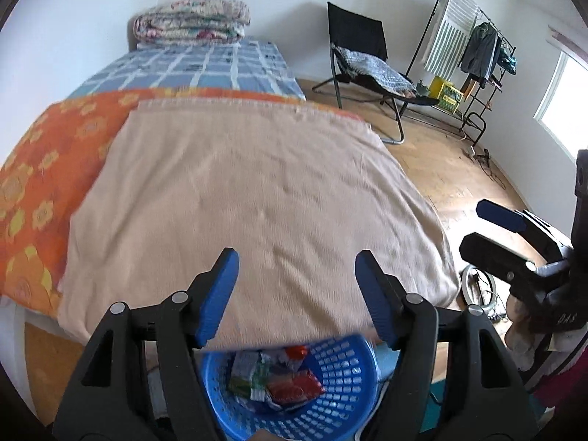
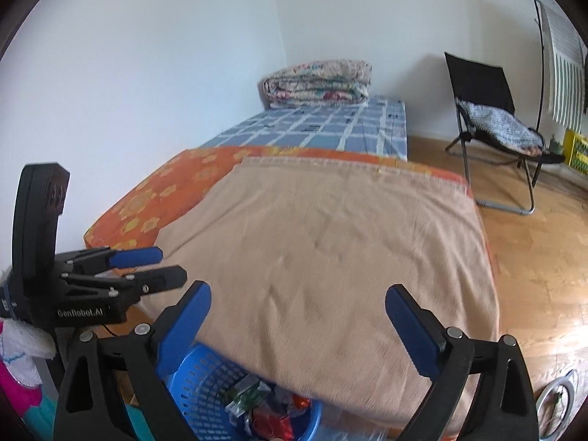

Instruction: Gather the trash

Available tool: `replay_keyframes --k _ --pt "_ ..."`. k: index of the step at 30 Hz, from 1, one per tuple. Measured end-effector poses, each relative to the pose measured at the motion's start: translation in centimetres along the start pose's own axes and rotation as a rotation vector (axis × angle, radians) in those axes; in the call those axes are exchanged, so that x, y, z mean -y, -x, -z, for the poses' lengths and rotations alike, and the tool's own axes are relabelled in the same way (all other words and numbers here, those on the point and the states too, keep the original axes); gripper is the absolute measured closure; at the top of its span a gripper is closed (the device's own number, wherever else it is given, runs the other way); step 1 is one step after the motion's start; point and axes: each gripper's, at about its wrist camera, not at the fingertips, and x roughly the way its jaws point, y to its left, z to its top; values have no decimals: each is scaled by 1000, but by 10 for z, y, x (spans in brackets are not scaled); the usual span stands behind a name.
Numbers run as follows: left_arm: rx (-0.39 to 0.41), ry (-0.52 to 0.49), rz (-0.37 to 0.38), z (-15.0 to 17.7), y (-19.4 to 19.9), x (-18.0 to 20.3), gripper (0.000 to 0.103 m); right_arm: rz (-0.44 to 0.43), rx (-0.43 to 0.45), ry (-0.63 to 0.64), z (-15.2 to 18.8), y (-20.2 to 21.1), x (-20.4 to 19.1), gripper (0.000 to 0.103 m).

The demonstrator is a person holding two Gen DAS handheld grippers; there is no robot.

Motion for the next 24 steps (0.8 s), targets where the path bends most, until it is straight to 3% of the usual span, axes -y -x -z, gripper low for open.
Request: replay_keyframes --k 8,24 --pt "69 -13 -23 -25 -2 -2 34 12 50 12 -17 -3 1 1" --pt "74 24 5 -27 -9 -10 33 4 81 -29 -18 -15 11 0"
